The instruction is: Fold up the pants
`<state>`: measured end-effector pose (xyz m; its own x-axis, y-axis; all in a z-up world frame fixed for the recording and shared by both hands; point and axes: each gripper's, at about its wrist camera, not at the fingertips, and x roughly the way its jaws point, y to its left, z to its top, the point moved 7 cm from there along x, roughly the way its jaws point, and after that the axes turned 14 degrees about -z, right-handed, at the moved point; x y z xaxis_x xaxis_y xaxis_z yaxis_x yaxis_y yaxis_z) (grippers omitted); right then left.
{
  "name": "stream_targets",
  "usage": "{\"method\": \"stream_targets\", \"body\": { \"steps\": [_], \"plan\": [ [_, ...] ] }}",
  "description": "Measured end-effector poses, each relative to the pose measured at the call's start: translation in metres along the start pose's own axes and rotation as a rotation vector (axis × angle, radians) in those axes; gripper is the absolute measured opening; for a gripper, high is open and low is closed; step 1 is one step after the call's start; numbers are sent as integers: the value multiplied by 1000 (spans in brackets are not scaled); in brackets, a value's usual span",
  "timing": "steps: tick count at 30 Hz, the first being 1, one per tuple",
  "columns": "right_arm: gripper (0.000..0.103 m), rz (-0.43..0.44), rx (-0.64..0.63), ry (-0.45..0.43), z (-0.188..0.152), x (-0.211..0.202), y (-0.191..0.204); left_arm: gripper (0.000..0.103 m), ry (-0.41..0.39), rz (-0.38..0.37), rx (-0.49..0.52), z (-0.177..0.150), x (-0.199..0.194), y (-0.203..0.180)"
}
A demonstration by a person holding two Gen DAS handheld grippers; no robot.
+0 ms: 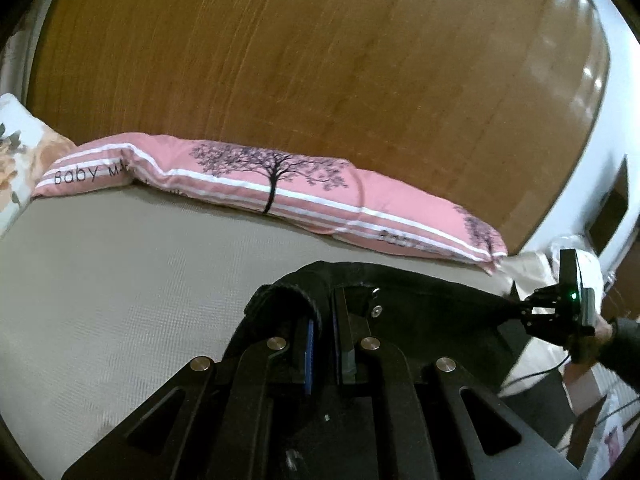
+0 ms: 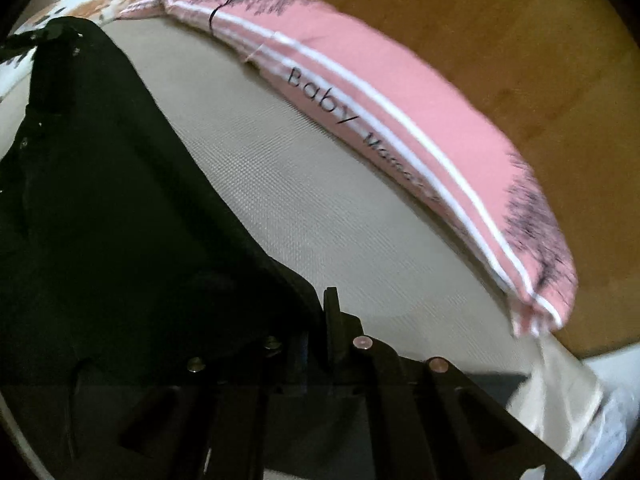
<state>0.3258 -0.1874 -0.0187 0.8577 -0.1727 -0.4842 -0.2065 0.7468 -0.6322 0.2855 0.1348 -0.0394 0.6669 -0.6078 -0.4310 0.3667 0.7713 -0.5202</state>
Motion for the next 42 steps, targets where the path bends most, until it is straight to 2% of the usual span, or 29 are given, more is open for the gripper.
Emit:
{"method": "stream_targets", "body": {
  "steps": [7, 15, 20, 26, 30, 34, 36, 38, 42],
  "plan": [
    [3, -66, 132, -9, -50, -69, 15, 7, 31, -35, 47, -42, -57, -39],
    [3, -38, 201, 31, -108, -125, 54, 8, 111, -34, 9, -107, -94, -42],
    [3, 6, 197, 85, -144, -130, 83, 10, 193, -10, -13, -148, -96, -28],
    [3, 33, 150, 149, -174, -115, 111, 13, 330, 56, 58, -187, -92, -23],
    [4, 40, 167, 176, -182, -105, 121, 16, 429, 131, 107, -207, -89, -22],
    [7, 31, 224, 180, -180, -104, 120, 20, 454, 139, 46, -215, -98, -25],
    [11, 27, 252, 176, -179, -106, 119, 30, 456, 125, -11, -216, -106, -25],
    [19, 23, 275, 174, -180, -108, 116, 41, 447, 119, -82, -219, -117, -25],
    [29, 23, 296, 153, -181, -122, 112, 42, 397, 18, -239, -221, -129, -38]
  ]
}}
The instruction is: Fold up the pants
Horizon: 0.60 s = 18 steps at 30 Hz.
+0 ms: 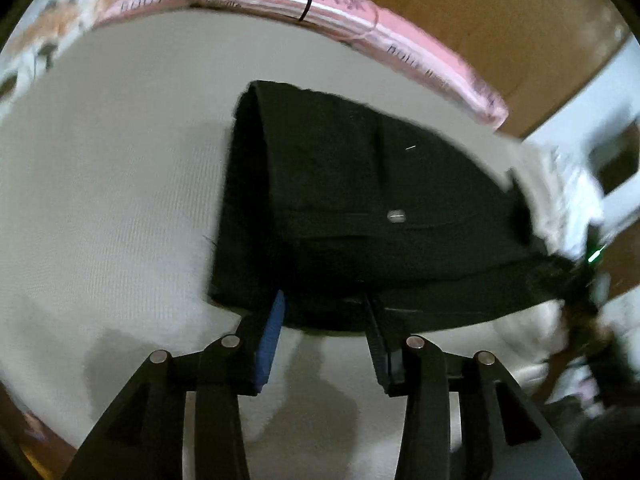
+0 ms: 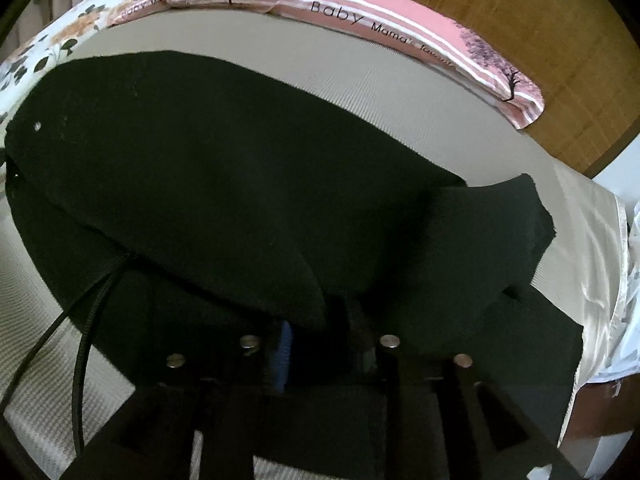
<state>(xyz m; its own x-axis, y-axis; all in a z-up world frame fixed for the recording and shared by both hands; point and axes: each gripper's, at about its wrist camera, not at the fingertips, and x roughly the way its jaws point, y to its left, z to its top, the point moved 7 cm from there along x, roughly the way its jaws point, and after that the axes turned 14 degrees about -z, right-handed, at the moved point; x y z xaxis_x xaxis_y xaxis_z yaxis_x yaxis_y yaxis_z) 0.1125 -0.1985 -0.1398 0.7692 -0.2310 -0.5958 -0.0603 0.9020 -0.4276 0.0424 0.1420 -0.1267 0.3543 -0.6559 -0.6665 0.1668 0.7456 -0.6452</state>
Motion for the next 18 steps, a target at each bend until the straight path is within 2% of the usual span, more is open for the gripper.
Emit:
{"method": "stream_targets", "body": {
  "steps": [2, 4, 8, 15, 17, 18],
  "plan": [
    [40, 0, 14, -17, -3, -8, -3, 42, -15, -72, -59, -4, 4, -8],
    [44, -2, 31, -34, -6, -15, -7, 42, -18, -139, -120, -6, 15, -14],
    [44, 51, 129, -32, -14, -24, -23, 42, -48, -173, -247, -8, 34, -4],
    [46, 136, 378, 12, -31, -21, -70, 42, -189, -249, -402, 7, 32, 15],
    [46, 163, 474, 31, -35, -11, -87, 37, -219, -244, -430, 10, 29, 21],
    [46, 182, 545, 44, -38, -4, -98, 27, -229, -246, -441, 10, 29, 23]
  ]
}}
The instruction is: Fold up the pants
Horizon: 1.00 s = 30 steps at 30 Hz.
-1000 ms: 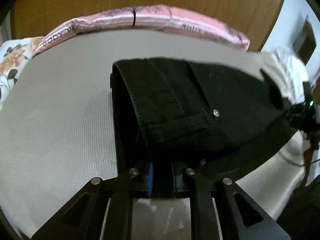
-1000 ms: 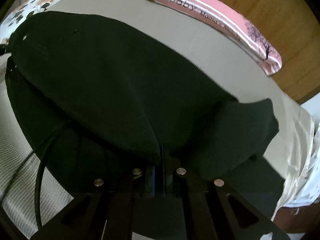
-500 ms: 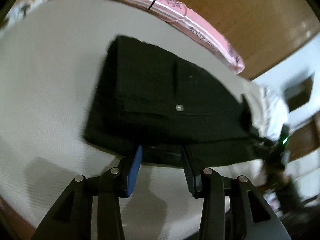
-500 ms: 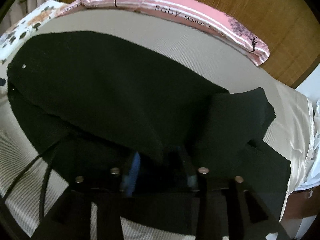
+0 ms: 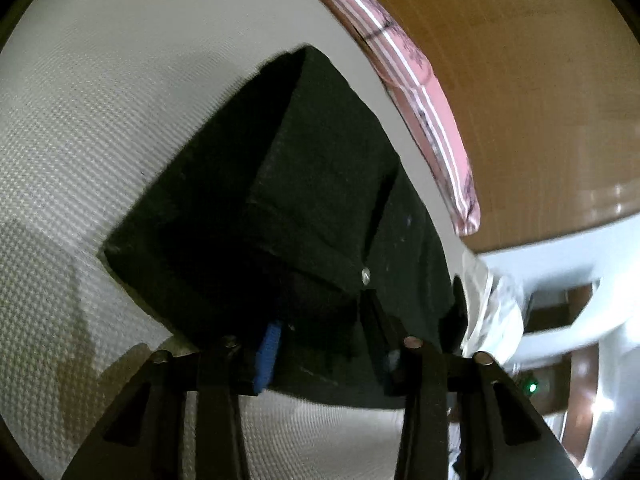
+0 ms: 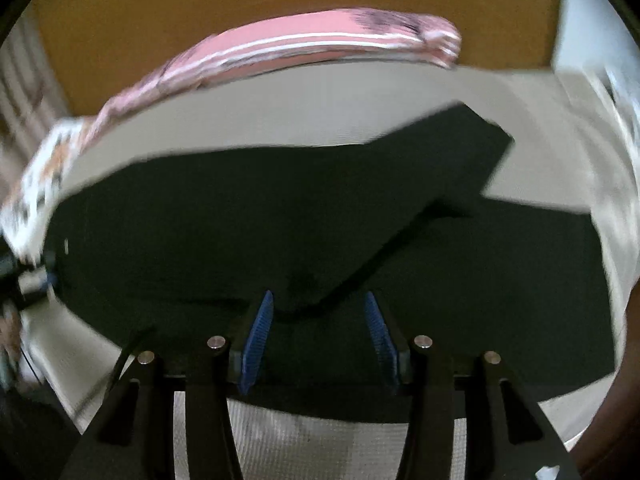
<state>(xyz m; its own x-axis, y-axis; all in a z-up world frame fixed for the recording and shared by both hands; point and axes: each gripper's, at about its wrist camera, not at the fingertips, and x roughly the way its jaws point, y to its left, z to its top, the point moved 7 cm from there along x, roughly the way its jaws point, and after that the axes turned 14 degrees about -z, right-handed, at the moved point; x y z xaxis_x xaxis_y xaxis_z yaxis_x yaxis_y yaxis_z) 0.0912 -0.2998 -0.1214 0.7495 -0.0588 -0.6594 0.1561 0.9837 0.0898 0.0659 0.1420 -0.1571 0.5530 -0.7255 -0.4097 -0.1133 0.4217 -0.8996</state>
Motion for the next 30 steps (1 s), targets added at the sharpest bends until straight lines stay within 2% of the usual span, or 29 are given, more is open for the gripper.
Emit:
{"method": "stream_targets", "body": {
  "steps": [3, 7, 10, 16, 23, 26, 27, 28, 30],
  "plan": [
    [44, 27, 129, 21, 8, 12, -22, 21, -13, 11, 8, 0, 1, 1],
    [37, 59, 252, 16, 22, 22, -41, 19, -20, 57, 74, -3, 1, -5],
    [36, 60, 309, 6, 40, 34, -51, 19, -16, 60, 48, -1, 3, 0],
    [36, 24, 351, -16, 70, 57, -73, 19, -10, 81, 50, 2, 12, 1],
    [36, -18, 402, 39, 89, 96, -96, 19, -6, 90, 38, 4, 18, 1],
    [35, 6, 422, 59, 91, 106, -97, 19, -4, 96, 46, 4, 18, 1],
    [33, 37, 432, 64, 91, 107, -95, 19, -1, 96, 46, 5, 17, 3],
    [25, 68, 433, 68, 92, 108, -91, 19, -2, 99, 44, 5, 17, 4],
    [15, 77, 408, 61, 95, 106, -84, 19, -2, 106, 45, 6, 18, 4]
  ]
}}
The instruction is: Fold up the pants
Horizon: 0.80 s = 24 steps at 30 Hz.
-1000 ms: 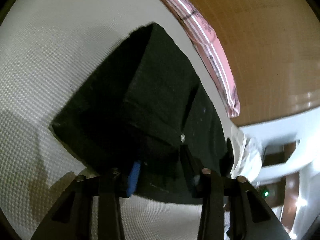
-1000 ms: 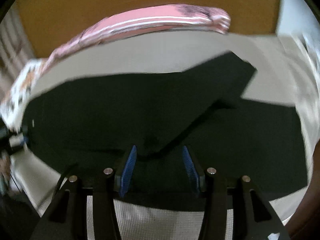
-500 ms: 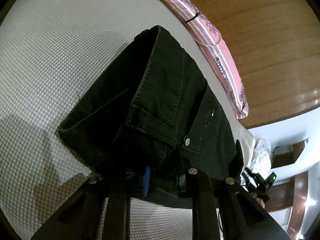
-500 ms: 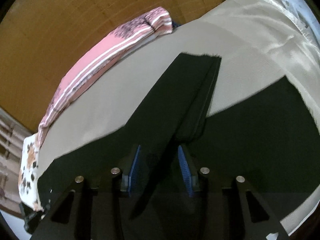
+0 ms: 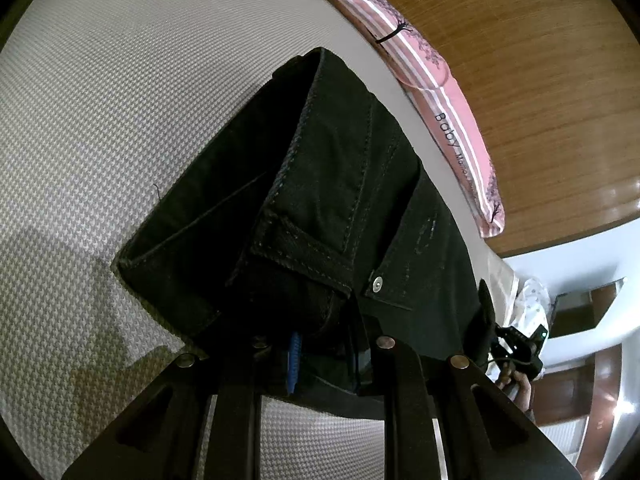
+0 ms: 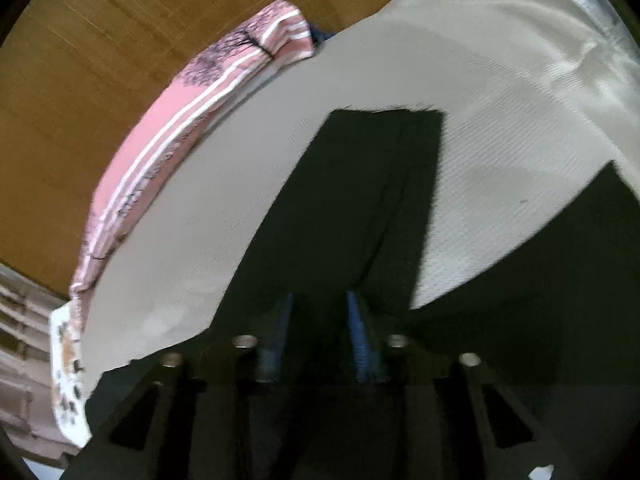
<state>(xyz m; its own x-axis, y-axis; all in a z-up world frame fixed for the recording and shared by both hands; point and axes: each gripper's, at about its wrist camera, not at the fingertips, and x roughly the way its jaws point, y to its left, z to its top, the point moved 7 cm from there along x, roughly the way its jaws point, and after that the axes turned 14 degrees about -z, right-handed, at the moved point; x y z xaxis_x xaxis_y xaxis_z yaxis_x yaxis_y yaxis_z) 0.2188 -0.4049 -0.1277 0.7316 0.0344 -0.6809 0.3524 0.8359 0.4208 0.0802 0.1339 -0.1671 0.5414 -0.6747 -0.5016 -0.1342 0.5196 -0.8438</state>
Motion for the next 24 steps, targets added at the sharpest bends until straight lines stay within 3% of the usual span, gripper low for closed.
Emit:
{"method": "stream_targets", "body": {
  "steps": [4, 10, 18, 20, 24],
  "plan": [
    [10, 36, 2, -13, 5, -4, 7, 19, 1, 12, 12, 1, 3, -1],
    [13, -34, 27, 1, 17, 13, 1, 19, -1, 9, 11, 2, 2, 1],
    [19, -3, 65, 24, 21, 24, 2, 18, -2, 19, 14, 1, 1, -1],
    [6, 21, 62, 16, 23, 19, 6, 17, -6, 28, 21, 1, 1, -3],
    [4, 41, 69, -6, 26, 3, 8, 15, 2, 64, 61, 0, 2, -9]
  ]
}}
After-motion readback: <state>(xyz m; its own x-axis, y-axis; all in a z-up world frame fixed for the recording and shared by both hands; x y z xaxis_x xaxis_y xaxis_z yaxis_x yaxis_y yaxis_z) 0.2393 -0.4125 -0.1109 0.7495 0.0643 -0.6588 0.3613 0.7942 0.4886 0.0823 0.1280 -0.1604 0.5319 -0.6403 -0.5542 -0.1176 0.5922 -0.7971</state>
